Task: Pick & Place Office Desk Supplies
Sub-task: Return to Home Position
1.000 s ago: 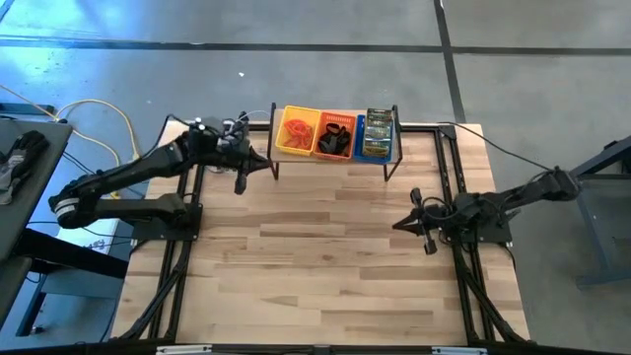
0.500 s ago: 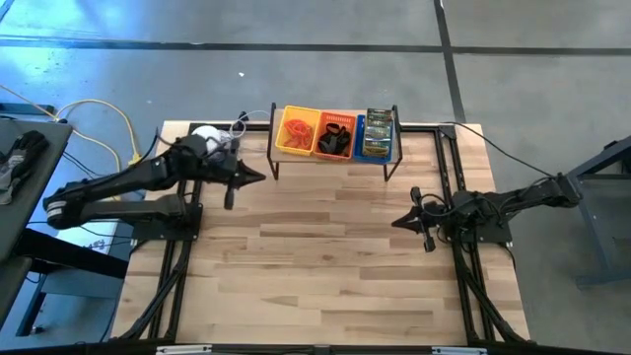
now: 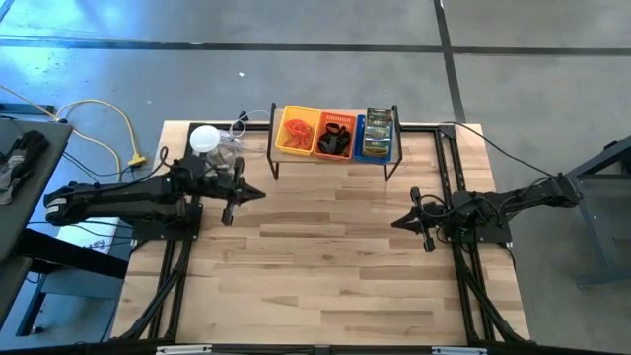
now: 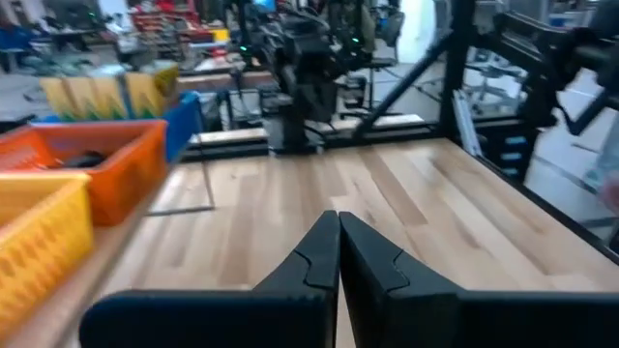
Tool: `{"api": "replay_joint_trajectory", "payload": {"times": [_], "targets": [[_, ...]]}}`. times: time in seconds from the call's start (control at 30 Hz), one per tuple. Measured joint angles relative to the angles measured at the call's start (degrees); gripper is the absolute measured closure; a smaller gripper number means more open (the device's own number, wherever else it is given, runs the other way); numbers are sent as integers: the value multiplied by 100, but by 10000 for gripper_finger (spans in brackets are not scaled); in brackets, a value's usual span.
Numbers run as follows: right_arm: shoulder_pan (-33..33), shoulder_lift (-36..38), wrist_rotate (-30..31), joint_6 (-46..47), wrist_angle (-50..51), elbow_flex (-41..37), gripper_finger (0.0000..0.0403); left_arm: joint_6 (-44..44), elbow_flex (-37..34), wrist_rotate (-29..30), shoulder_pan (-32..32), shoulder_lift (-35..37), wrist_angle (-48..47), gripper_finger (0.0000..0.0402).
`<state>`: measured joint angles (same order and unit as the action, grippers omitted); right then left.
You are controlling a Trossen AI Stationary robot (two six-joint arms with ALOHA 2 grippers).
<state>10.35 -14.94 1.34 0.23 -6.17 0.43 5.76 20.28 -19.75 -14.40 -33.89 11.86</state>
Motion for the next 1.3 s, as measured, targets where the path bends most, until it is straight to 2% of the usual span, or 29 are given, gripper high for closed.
{"api": "replay_joint_trajectory", "payload": {"times": [0.17,0.27,0.33,0.47,0.63,0.97,1.3], "targets": [[0,0,0,-2,-2,0,401,-21,-274,-2,389,207,-116,401],[2,0,0,-2,0,-2,401,44,-347,-1,653,597,-672,401],[2,0,0,-3,-1,-2,401,91,-414,0,830,1018,-1034,401],[2,0,0,-4,0,-6,401,10,-688,4,1244,2034,-1139,401],[2,0,0,-4,0,-7,401,-190,-1149,495,1718,3334,-1204,401],[2,-76,7,-4,51,-11,401,211,-1572,503,2125,3268,-1256,401],[2,-76,2,-4,93,-11,401,-108,-1907,557,2118,3296,-1033,401]]}}
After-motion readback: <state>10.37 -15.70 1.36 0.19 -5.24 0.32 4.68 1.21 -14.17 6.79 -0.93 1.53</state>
